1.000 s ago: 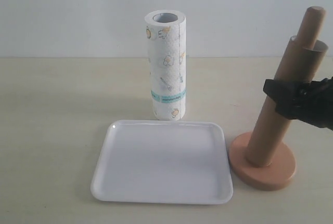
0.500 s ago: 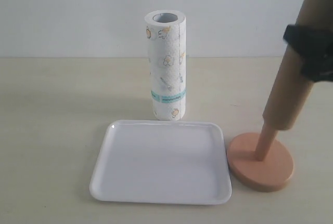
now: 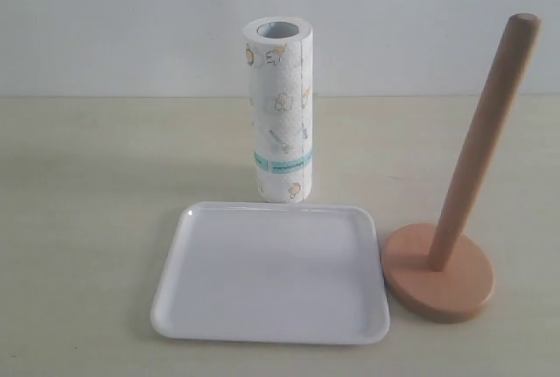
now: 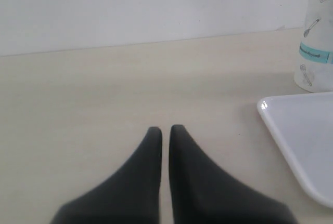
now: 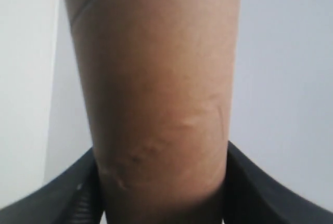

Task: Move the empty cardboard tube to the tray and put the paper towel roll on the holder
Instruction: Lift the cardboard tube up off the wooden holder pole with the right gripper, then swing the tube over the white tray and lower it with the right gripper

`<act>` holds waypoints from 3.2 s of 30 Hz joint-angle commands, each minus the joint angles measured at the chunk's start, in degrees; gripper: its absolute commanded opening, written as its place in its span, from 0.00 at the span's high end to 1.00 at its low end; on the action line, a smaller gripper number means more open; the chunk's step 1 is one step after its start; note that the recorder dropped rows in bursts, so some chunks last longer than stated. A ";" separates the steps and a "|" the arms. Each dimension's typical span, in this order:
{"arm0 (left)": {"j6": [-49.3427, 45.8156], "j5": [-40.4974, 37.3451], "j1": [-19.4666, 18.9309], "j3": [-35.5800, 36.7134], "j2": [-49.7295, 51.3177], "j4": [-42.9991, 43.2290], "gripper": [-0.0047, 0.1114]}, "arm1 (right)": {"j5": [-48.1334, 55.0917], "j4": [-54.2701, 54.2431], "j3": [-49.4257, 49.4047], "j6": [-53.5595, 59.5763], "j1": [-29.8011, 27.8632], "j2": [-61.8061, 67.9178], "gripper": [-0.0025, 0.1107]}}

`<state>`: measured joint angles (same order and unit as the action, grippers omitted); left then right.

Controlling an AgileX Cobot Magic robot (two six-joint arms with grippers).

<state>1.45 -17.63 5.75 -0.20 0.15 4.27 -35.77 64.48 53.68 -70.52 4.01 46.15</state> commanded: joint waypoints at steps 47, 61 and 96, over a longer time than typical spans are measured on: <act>0.01 0.08 -0.14 0.20 -0.15 0.05 0.92 | 58.51 26.01 6.03 4.50 54.71 44.54 0.98; 0.01 0.08 -0.14 0.20 -0.15 0.05 0.92 | 89.42 -25.70 28.75 68.62 59.87 57.12 0.98; 0.01 0.08 -0.14 0.20 -0.15 0.05 0.92 | 93.75 -60.58 43.00 108.48 48.49 77.39 0.74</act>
<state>1.45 -17.63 5.75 -0.20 0.15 4.27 57.85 4.63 96.48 38.51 52.68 123.83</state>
